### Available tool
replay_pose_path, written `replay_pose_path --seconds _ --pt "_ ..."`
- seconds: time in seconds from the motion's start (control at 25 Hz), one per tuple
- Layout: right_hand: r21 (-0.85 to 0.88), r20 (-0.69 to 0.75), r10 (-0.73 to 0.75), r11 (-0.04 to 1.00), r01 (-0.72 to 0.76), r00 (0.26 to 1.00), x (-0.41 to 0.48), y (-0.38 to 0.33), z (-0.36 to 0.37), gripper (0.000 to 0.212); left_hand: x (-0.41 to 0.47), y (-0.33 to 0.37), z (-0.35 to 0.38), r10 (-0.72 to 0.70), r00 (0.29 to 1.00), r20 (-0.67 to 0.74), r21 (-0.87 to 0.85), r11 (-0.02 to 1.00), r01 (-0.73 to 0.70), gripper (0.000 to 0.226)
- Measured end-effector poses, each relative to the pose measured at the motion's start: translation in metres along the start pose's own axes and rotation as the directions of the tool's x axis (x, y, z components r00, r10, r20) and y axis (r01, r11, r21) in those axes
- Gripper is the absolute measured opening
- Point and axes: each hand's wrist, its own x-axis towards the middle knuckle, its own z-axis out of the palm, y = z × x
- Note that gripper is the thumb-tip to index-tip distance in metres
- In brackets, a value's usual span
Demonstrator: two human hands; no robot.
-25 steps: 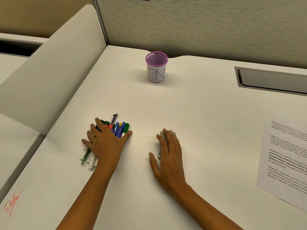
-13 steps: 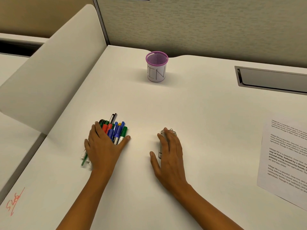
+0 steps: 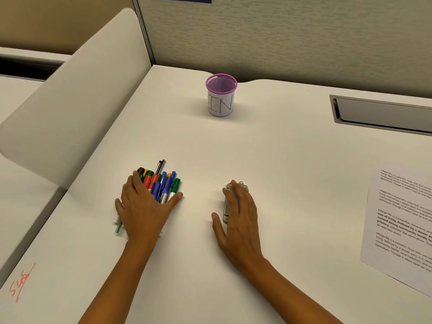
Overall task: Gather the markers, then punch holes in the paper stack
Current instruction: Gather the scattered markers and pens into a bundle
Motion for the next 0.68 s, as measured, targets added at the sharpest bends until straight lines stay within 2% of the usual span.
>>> replay_pose_path --seconds 0.56,0.64,0.68 --pt "0.029 -0.027 0.023 0.999 -0.022 0.999 0.001 0.000 -0.002 0.054 0.000 0.003 -0.005 -0.016 1.000 0.016 -0.051 0.999 0.017 0.113" --pt "0.045 -0.030 0.041 0.998 -0.039 0.999 0.001 0.000 -0.002 0.054 -0.003 0.006 -0.009 0.050 0.997 -0.058 -0.069 0.996 -0.054 0.105" --pt "0.053 -0.032 0.052 0.997 -0.050 0.998 0.002 0.000 -0.003 0.054 -0.006 0.010 -0.011 0.128 0.985 -0.117 -0.088 0.986 -0.139 0.097"
